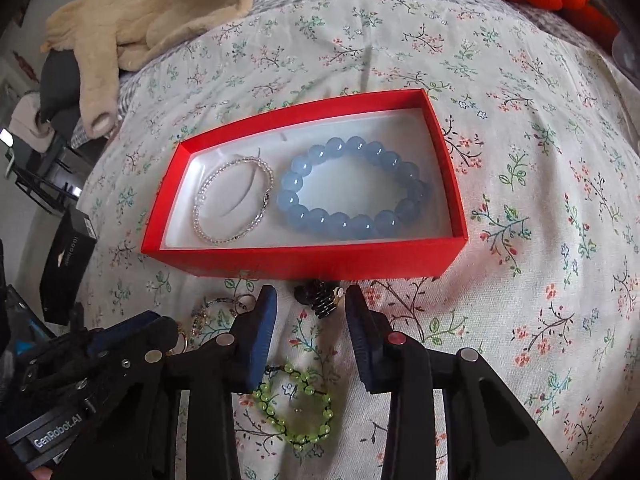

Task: Organize jewelry
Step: 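Grasp the gold green-stone ring with the left tool while the right tool grasps the black hair clip, then carry the ring and hair clip into the red box and open both tools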

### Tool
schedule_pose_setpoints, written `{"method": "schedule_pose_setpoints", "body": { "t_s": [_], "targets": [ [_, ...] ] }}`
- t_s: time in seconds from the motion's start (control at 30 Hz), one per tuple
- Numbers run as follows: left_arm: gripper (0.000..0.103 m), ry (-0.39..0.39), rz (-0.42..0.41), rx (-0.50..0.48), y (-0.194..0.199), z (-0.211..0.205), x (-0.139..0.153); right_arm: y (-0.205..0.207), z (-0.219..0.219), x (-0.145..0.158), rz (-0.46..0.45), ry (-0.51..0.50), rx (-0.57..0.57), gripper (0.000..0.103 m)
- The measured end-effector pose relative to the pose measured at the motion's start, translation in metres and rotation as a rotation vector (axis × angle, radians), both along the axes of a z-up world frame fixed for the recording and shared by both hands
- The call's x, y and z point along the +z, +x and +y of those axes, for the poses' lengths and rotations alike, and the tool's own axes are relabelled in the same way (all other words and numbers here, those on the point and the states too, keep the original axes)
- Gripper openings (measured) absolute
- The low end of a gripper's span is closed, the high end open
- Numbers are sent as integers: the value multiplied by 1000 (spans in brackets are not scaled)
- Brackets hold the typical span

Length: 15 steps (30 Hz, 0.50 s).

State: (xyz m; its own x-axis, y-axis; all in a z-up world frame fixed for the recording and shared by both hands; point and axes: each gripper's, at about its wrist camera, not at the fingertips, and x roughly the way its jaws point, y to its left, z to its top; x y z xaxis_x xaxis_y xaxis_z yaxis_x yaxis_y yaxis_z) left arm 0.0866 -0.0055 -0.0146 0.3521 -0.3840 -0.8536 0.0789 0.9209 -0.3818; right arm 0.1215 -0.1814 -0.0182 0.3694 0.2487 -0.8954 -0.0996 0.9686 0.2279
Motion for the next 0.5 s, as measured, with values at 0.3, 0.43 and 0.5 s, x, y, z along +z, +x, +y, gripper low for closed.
{"method": "schedule_pose_setpoints", "body": {
  "t_s": [0.3, 0.43, 0.5],
  "targets": [
    [21, 6, 7, 0, 1, -1, -3, 10, 8, -16, 12, -49, 27, 19],
    [21, 8, 6, 2, 1, 1, -3, 9, 4, -13, 13, -25, 22, 14],
    [21, 9, 5, 5, 2, 2, -3, 7, 3, -11, 12, -20, 20, 14]
  ]
}}
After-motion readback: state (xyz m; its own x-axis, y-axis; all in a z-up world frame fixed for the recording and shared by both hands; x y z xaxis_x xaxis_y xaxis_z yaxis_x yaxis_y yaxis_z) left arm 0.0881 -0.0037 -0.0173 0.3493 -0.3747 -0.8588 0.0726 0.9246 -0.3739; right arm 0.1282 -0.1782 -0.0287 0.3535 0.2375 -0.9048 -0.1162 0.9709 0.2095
